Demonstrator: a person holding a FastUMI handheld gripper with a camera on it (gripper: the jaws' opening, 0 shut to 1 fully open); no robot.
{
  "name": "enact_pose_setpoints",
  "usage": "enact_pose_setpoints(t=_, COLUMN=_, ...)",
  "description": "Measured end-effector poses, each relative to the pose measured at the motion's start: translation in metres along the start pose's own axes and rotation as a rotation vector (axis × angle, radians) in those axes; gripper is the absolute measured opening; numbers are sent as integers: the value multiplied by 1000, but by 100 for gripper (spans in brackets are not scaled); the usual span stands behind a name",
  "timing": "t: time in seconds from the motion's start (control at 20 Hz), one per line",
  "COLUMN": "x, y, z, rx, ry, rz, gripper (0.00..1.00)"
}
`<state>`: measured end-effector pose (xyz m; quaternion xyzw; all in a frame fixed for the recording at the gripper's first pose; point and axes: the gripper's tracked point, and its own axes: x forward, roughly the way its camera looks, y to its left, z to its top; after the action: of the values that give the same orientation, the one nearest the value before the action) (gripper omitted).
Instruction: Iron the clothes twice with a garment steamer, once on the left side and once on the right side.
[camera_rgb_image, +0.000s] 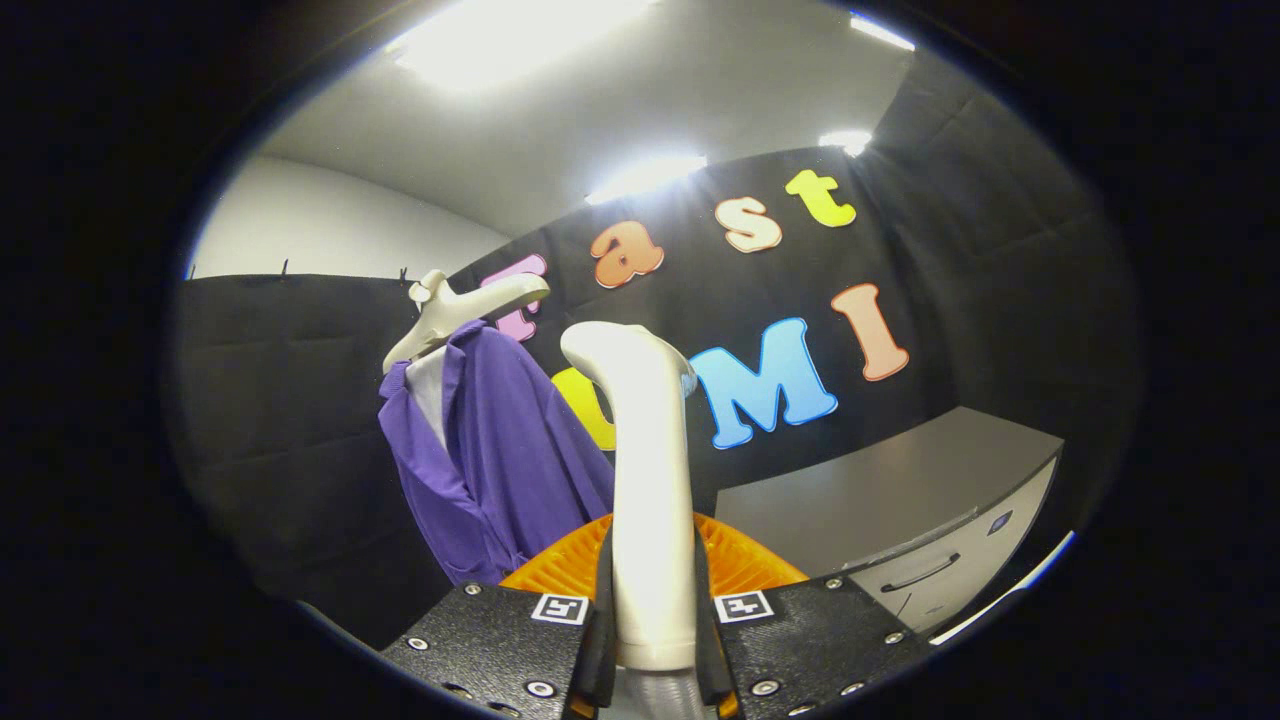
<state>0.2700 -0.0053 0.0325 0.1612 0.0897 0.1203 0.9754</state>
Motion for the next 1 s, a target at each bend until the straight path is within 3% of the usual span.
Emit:
enact_pose_setpoints(t=0.55, x=-4, y=85, z=32, rx=-165, ry=-215, rz=-6, gripper=31)
enact_pose_setpoints(t=1.0, x=52, y=143, z=27, rx=-243, ry=-212, rz=31, gripper=31)
